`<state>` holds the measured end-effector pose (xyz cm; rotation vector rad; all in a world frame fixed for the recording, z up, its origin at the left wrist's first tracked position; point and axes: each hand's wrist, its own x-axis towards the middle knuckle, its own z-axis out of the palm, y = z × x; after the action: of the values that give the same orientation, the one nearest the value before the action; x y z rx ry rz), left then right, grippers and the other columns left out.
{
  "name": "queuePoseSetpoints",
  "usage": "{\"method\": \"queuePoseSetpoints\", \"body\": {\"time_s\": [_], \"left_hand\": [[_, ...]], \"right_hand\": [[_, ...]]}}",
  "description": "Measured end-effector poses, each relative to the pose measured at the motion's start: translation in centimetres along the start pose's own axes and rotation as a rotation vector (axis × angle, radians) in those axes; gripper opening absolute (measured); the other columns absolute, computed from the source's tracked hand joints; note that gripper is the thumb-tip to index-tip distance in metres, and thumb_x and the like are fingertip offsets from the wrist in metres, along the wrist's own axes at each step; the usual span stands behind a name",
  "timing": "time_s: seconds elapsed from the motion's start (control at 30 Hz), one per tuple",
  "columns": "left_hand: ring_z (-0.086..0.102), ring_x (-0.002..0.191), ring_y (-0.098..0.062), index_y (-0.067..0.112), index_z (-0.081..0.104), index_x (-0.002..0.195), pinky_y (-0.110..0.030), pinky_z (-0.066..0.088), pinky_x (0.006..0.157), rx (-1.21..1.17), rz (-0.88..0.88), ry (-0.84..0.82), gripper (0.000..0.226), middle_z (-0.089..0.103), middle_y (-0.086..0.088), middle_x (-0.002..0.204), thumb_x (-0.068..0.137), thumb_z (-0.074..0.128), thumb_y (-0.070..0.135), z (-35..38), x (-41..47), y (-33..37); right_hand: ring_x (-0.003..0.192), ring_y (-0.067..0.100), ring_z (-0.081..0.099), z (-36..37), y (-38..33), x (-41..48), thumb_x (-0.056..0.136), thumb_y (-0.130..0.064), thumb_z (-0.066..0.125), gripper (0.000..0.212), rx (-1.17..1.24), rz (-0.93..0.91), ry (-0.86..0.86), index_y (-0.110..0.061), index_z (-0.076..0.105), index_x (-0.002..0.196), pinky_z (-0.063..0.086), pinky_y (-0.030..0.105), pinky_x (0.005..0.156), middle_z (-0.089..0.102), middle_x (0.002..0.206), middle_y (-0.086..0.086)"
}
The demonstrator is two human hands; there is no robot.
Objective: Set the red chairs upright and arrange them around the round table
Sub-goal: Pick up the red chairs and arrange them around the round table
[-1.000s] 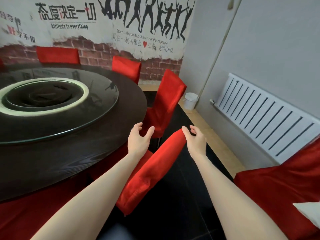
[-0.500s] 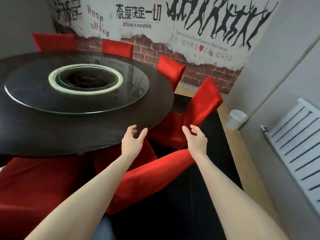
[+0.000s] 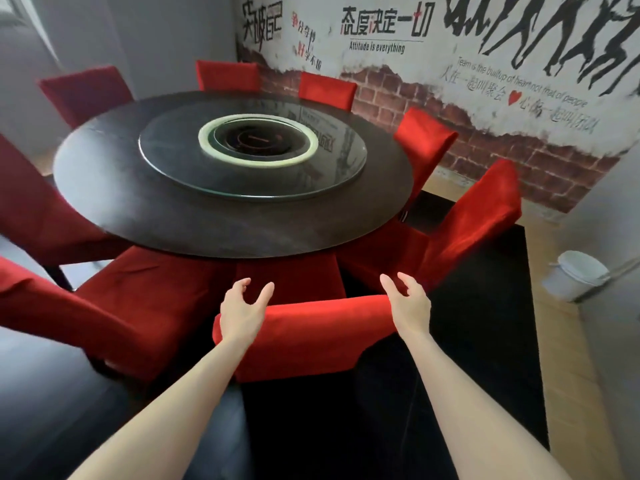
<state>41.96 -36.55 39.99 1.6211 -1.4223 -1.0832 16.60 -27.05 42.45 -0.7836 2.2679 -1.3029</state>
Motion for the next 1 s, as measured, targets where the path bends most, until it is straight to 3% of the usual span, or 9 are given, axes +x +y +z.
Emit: {"method": "queuePoseSetpoints", "body": {"time_s": [0.33,0.67,0.87,1.0], "left_hand": [[0.036,0.138,-0.030,0.011,0.051,0.138,-0.045,0.028,0.115,0.092,-0.096,0.130,0.065,0.038,-0.013,0.150,0.086,0.068,0.046,0.1,-2.4,-4.7],[0.008,0.149,-0.030,0.007,0.034,0.150,-0.038,0.005,0.120,0.108,-0.199,0.190,0.083,0.018,-0.018,0.160,0.086,0.069,0.048,2.7,-0.2,-5.4],[-0.001,0.148,-0.030,0.014,0.029,0.152,-0.039,0.004,0.120,0.191,-0.297,0.134,0.090,0.008,-0.009,0.162,0.082,0.069,0.055,3.7,1.0,-6.7],[0.005,0.145,-0.036,0.024,0.026,0.153,-0.042,0.009,0.121,0.228,-0.349,0.090,0.093,0.006,-0.006,0.161,0.079,0.069,0.060,3.2,1.9,-7.4]], "right_hand": [[0.144,0.023,0.026,0.2,4.0,-0.3,0.088,-0.054,0.061,0.065,-0.080,-0.012,-0.044,-0.018,0.051,0.141,0.031,0.045,0.112,0.039,0.152,0.004],[0.148,0.024,0.008,1.6,6.0,2.9,0.088,-0.058,0.060,0.071,-0.144,0.026,-0.143,-0.022,0.043,0.147,0.026,0.046,0.113,0.023,0.161,0.002],[0.147,0.022,-0.003,3.2,7.8,5.3,0.086,-0.060,0.059,0.070,-0.191,0.071,-0.178,-0.025,0.044,0.146,0.030,0.052,0.113,0.019,0.161,-0.004],[0.146,0.022,-0.002,4.1,8.4,6.0,0.086,-0.061,0.060,0.069,-0.226,0.096,-0.172,-0.026,0.047,0.143,0.034,0.052,0.110,0.020,0.160,-0.007]]}}
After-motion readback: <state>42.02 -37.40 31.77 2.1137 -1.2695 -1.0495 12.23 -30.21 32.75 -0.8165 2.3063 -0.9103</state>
